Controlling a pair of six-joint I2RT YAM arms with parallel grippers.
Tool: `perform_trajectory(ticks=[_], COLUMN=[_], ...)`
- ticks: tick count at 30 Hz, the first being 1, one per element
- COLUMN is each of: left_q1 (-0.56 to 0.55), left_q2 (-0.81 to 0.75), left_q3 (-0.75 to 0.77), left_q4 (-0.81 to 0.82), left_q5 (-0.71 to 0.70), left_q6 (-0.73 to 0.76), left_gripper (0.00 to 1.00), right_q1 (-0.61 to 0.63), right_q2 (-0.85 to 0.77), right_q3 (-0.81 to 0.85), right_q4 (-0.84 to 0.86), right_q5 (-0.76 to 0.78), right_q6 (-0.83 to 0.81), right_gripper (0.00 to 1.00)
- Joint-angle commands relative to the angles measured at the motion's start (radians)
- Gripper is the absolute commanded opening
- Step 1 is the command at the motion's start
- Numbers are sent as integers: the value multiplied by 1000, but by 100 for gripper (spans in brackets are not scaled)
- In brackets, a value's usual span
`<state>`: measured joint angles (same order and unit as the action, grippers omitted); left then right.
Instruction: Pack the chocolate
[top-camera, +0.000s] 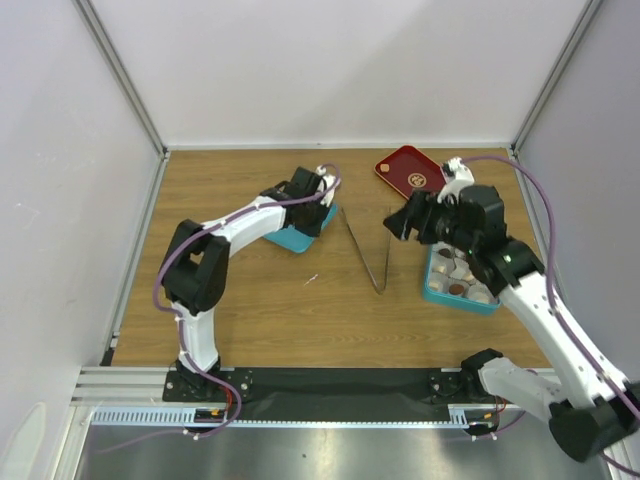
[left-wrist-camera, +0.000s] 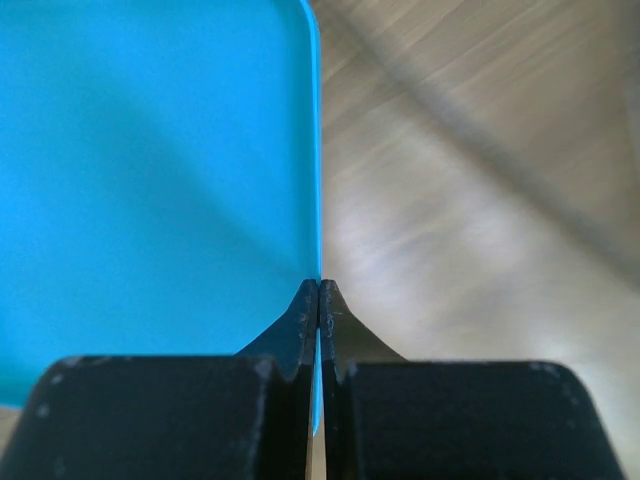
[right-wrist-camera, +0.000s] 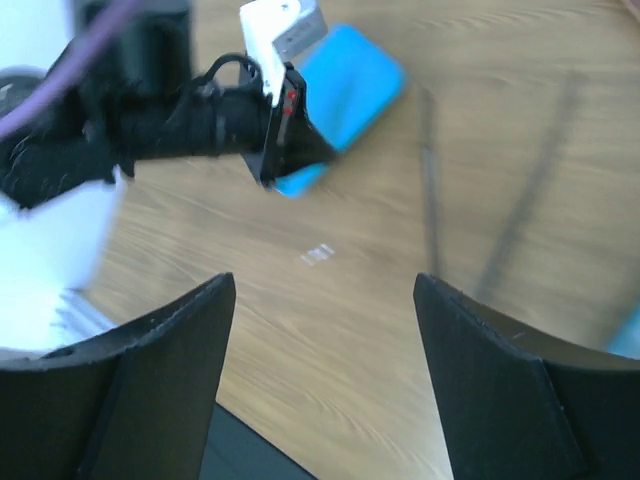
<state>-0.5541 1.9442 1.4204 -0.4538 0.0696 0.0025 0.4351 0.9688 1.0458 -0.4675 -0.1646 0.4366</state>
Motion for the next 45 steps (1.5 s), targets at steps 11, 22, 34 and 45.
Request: perform_trajectory(ticks=[11, 22, 34, 45], left_q1=[92, 103, 100, -20], left_q2=[-361, -459, -501, -450], left_q3=[44, 75, 51, 98], left_q4=[107, -183, -250, -256], left_q5=[714, 819, 944, 947], left_q6=[-406, -268, -182, -81], left_gripper=[0, 0, 0, 0], right_q1=[-211, -345, -355, -322], right_q2=[462, 479, 536, 558], right_q3=[125, 86, 250, 286], right_q4=[729, 888, 8, -55], right_q5=[-574, -877, -1249, -1362], right_q6=[172, -466, -1496, -1610], right_gripper=[83, 93, 90, 89])
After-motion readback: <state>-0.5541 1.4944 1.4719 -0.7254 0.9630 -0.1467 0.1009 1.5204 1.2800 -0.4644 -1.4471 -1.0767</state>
